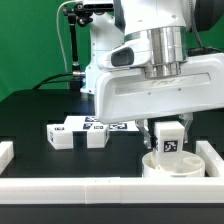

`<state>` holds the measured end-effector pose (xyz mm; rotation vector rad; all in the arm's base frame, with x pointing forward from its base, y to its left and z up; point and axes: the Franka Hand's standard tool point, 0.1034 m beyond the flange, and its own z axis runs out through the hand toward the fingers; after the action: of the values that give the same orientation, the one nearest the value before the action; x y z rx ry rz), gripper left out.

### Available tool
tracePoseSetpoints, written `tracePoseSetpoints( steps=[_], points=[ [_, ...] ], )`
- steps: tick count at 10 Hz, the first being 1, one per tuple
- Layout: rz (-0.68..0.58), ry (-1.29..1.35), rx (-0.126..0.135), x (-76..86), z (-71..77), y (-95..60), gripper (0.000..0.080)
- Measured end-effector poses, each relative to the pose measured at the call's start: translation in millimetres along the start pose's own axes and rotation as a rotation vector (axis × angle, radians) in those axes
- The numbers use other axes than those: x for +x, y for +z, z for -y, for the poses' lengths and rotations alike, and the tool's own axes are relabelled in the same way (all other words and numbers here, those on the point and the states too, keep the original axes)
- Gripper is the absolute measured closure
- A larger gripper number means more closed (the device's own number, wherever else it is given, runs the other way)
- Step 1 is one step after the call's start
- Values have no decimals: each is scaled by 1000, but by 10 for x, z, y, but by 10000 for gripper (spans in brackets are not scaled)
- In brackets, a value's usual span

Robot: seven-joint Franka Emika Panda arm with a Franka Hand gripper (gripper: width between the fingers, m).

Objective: Assemble stool

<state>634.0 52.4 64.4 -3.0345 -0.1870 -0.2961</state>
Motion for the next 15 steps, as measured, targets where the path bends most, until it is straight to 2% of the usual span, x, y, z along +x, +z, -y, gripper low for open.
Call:
tracePoseSetpoints(
  steps=[2,15],
  points=[
    [7,1,0,-47,-4,48,459],
    [-14,22,-5,-33,-13,50,459]
  ],
)
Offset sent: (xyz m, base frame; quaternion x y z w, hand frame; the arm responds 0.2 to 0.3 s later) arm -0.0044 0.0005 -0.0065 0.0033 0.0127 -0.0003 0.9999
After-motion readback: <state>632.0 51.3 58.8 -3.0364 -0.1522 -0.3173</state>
